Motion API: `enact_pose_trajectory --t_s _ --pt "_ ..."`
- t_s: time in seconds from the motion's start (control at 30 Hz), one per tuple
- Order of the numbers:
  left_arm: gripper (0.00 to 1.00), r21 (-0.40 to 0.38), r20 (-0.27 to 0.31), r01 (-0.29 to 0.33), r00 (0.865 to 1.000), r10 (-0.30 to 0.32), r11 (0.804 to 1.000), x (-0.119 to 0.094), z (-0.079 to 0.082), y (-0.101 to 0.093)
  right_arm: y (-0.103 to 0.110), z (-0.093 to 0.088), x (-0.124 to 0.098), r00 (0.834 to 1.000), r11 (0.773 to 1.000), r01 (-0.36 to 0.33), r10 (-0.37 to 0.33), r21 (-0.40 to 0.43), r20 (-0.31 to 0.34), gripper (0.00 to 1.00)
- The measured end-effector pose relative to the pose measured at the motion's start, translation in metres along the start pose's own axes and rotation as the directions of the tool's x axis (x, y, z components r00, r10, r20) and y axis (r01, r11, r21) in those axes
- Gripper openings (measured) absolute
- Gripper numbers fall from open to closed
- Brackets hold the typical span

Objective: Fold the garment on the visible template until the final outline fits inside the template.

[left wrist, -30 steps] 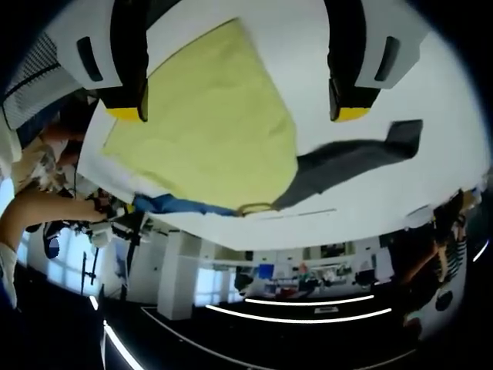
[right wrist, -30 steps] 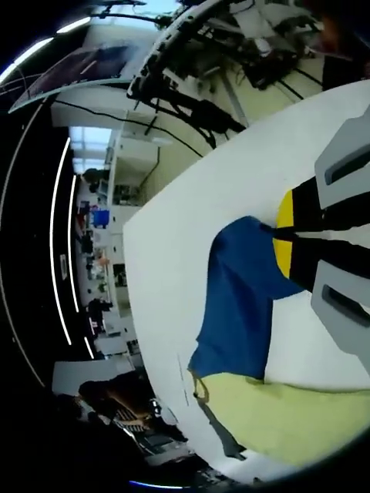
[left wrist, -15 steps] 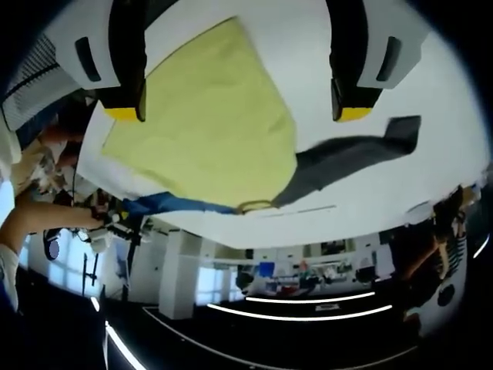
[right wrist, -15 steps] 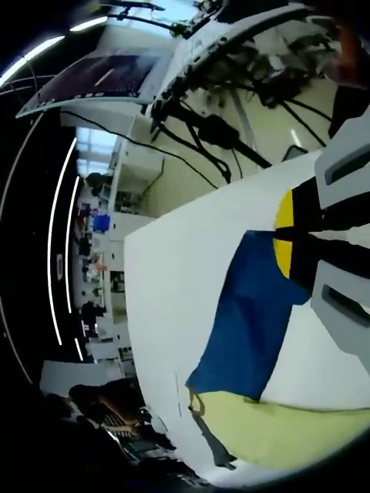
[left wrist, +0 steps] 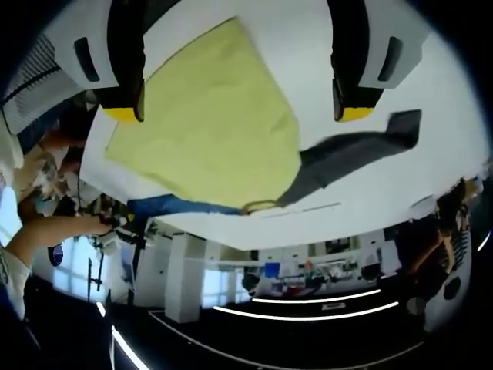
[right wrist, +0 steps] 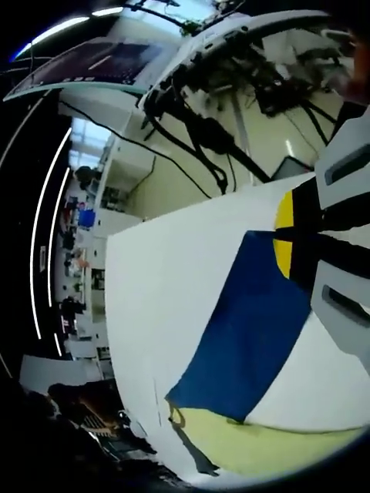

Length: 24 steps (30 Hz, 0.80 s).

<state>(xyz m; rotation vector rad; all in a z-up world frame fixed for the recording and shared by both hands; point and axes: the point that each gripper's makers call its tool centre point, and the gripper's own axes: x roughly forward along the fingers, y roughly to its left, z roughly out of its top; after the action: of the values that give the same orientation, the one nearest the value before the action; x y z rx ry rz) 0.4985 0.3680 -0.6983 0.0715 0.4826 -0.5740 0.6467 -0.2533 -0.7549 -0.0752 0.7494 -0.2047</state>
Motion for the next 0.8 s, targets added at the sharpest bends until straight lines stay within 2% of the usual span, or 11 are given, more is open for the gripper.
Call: enact_pose_trajectory --t_s 0.13,0.33,0.43,0.53,0.63,0.8 --pt "0.99 -0.002 0.007 0.002 1.0 -0.002 1.0 0.0 0.001 0.0 0.0 -0.002 0.003 1.0 1.0 -0.006 0.006 0.009 -0.01 0.0" --pt "0.99 -0.001 0.01 0.007 1.0 -0.007 1.0 0.0 0.002 -0.001 0.013 -0.007 -0.006 1.0 1.0 -0.005 0.006 0.016 -0.023 0.0" --pt "0.99 0.002 0.005 0.009 1.0 -0.009 1.0 0.0 0.002 -0.001 0.005 -0.006 0.001 1.0 1.0 -0.003 0.004 0.023 -0.023 0.0" --pt "0.99 0.003 0.011 0.008 1.0 -0.008 1.0 0.0 0.003 0.0 0.001 -0.005 0.003 1.0 0.998 -0.016 0.017 0.066 -0.014 0.09" --pt "0.99 0.006 0.01 0.008 1.0 -0.008 1.0 0.0 0.004 0.0 0.007 -0.01 -0.004 1.0 0.998 -0.021 0.022 0.053 -0.018 0.14" --pt "0.99 0.006 0.016 0.014 1.0 -0.014 1.0 0.001 0.005 -0.003 0.017 -0.022 -0.014 0.999 0.995 -0.036 0.039 0.092 -0.027 0.23"
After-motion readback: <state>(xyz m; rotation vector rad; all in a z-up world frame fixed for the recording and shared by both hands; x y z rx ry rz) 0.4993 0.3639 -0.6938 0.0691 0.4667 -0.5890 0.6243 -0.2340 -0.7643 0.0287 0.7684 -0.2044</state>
